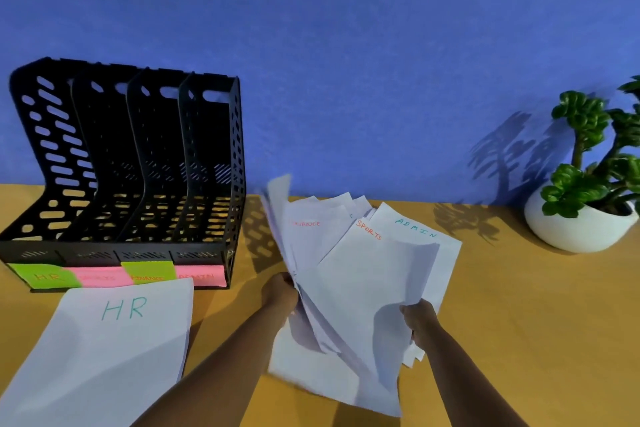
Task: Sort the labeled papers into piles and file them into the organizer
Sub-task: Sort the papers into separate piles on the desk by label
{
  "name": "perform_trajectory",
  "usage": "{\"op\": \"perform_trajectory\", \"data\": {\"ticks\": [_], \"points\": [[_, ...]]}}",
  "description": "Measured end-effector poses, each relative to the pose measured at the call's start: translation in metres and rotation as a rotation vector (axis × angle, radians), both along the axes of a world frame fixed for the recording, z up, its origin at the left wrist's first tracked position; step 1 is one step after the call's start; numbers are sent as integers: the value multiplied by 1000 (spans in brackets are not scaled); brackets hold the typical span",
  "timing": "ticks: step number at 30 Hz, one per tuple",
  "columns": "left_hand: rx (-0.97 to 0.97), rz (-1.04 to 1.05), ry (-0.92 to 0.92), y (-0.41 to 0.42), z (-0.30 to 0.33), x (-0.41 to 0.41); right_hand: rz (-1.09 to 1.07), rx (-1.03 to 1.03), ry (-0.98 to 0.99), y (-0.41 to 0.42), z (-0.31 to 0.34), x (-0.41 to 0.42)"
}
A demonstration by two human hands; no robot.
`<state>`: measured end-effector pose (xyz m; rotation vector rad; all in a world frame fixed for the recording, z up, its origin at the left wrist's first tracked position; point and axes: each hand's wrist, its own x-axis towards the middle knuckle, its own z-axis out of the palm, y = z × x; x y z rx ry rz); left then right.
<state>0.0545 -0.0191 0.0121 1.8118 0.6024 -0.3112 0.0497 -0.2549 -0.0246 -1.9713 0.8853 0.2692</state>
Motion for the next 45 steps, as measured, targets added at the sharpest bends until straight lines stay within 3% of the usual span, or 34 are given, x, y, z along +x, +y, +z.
{"op": "perform_trajectory", "data": {"ticks": [6, 10, 16, 23, 26, 31, 38, 41, 45], "points": [[292, -112, -93, 6, 25, 11, 13, 15, 7, 1, 2, 1], [359, -201, -107, 2, 48, 17, 18, 33, 16, 1, 5, -1], [307, -209, -171, 13, 63, 23, -49, 95, 1, -1, 9, -3], [27, -86, 51, 33, 56, 16, -66, 82, -9, 0, 13, -9], [96, -105, 34, 42, 63, 16, -64, 72, -13, 2, 14, -9], [204, -63, -144, 58, 93, 27, -55, 69, -20, 4, 17, -9], [126, 24, -544, 42, 147, 29, -33, -8, -58, 16, 20, -11], [-19, 11, -720, 31, 169, 22, -10, -22, -93, 23, 24, -14], [-310, 19, -751, 25, 188, 17, -2, 93, -151, 33, 31, -15]]}}
